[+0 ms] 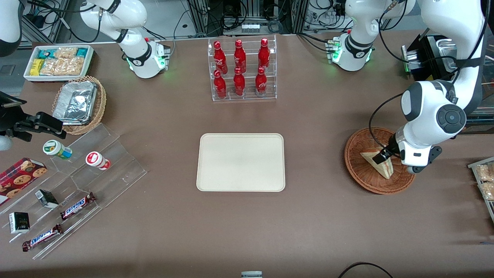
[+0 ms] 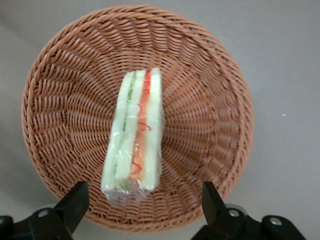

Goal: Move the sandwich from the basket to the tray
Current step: 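Lower the left gripper around the wrapped sandwich and close it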

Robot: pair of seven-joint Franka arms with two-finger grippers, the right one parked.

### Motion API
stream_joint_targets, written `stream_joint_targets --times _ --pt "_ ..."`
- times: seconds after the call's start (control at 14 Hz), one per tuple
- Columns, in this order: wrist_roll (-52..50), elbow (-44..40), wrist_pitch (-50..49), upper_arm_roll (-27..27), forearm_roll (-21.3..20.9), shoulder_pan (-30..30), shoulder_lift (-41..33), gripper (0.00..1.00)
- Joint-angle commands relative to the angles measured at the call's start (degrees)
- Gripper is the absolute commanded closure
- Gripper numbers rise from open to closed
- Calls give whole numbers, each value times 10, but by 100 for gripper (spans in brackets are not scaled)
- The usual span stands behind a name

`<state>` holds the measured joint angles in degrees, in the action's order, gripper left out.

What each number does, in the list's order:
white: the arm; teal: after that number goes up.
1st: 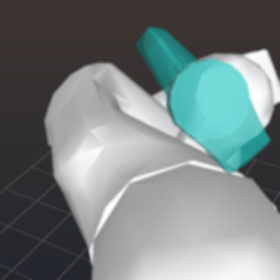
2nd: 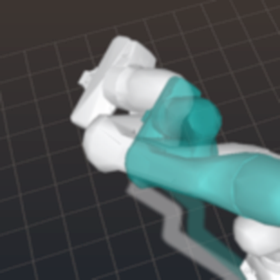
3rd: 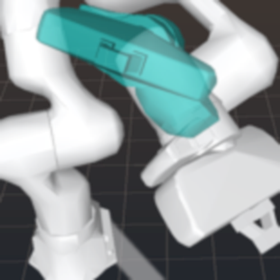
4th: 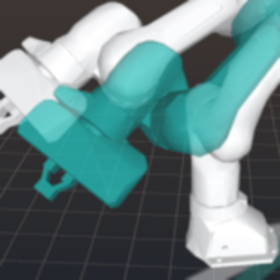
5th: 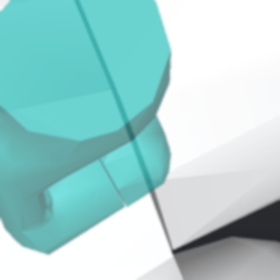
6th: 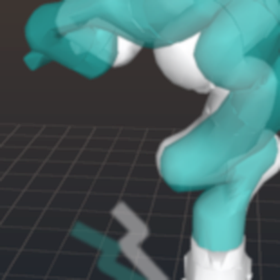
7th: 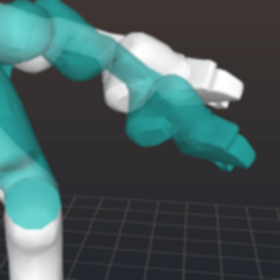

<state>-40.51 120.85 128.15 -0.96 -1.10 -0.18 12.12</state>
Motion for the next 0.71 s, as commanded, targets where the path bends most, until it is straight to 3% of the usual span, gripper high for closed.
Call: stream_joint_targets --times 0.0,0.64 --pt "-13 26 17 19 -29 0 -13 0" --pt "-21 52 105 18 -29 -2 30 0"
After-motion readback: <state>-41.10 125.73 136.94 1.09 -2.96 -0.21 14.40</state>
